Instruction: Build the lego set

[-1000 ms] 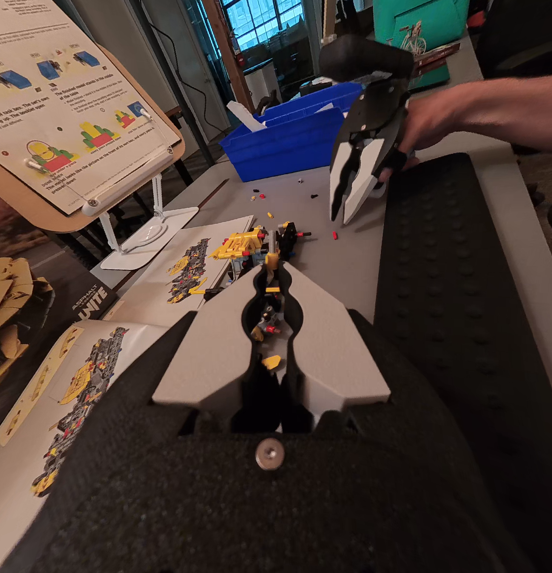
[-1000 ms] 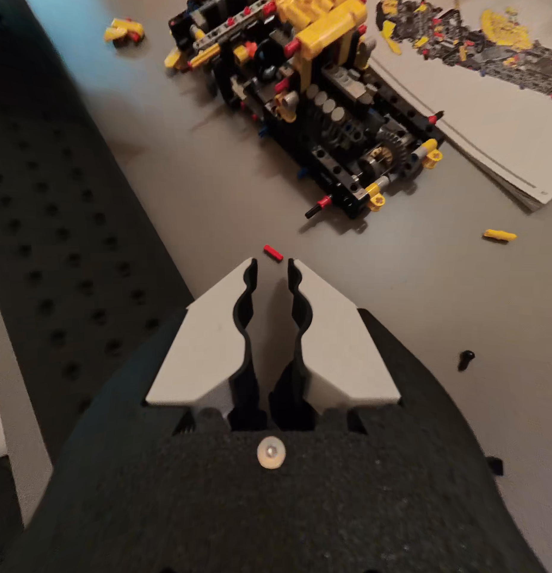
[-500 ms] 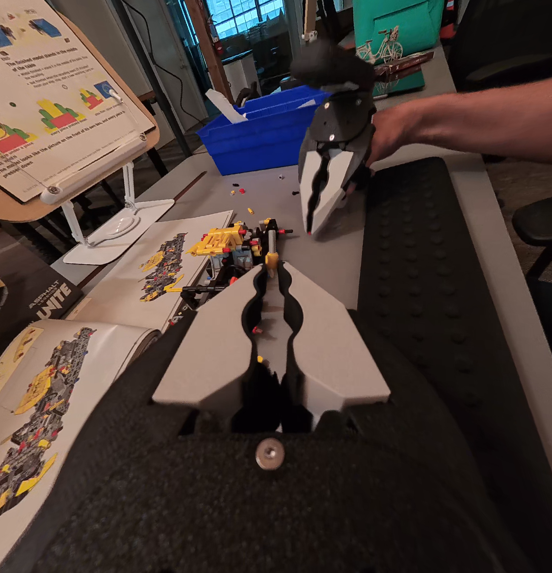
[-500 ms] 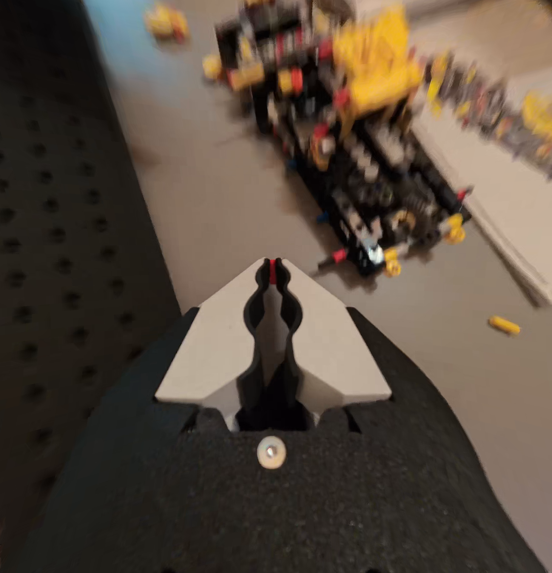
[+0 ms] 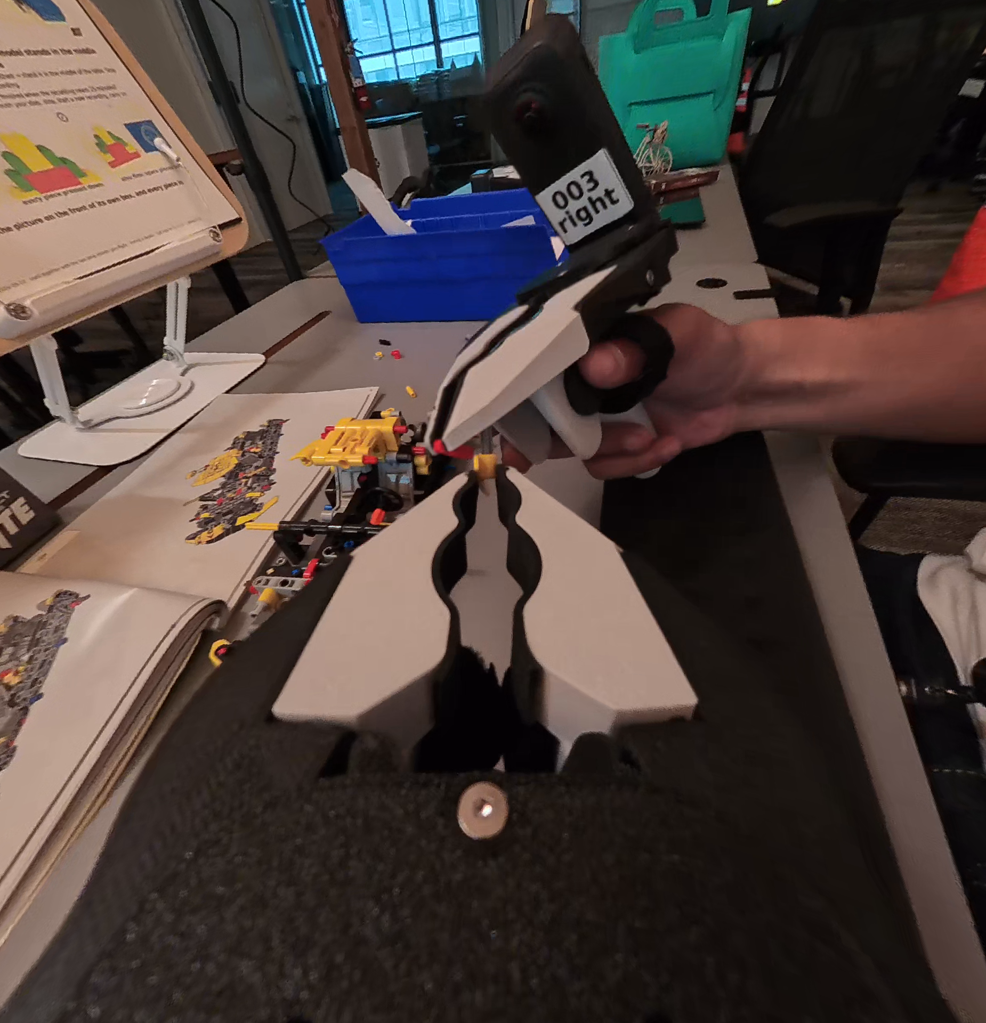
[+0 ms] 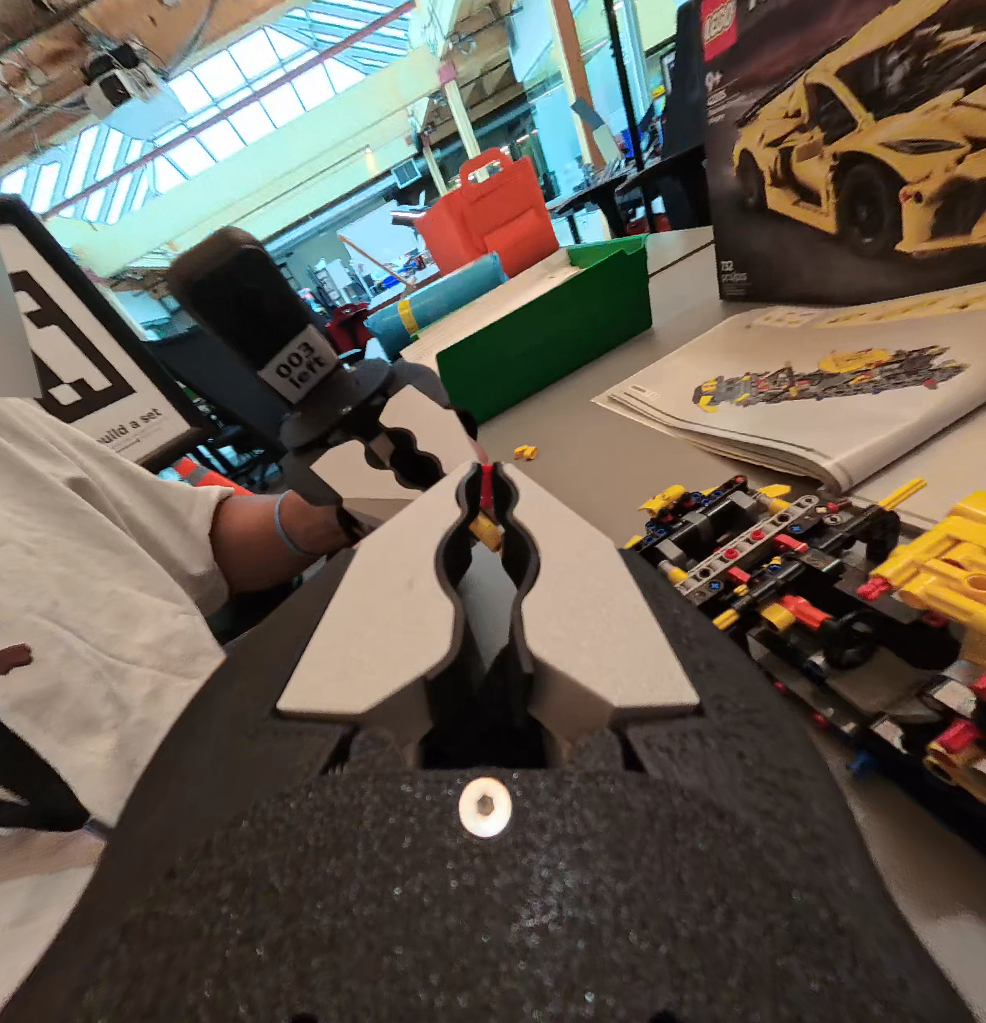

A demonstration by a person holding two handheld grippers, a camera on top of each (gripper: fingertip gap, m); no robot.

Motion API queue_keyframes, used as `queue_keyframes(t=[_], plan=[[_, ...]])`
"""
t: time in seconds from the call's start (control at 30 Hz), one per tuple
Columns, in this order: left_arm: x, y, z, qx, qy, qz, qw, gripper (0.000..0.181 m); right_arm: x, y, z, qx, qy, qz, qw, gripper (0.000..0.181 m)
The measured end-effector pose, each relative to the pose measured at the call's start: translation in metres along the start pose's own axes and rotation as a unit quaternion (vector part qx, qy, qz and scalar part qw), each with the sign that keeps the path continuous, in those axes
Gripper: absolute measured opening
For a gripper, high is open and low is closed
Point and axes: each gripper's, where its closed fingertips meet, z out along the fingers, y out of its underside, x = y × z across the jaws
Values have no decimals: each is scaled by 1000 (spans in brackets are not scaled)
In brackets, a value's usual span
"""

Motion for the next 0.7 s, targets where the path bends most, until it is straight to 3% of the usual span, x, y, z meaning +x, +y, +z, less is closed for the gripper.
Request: queue_keyframes(t=[0.27,0.5,0.7], plan=[[-12,0,-4,-5,-37,6,999,7,5,-4,-5,28,52,-31,998,3],[-6,2,-1,-9,-17,-5,1000,7,8,-9,-10,58,73,-30,995,3],[-23,5,3,-24,-81,-31,996,6,17,-20,-9,160,193,54,967,2]])
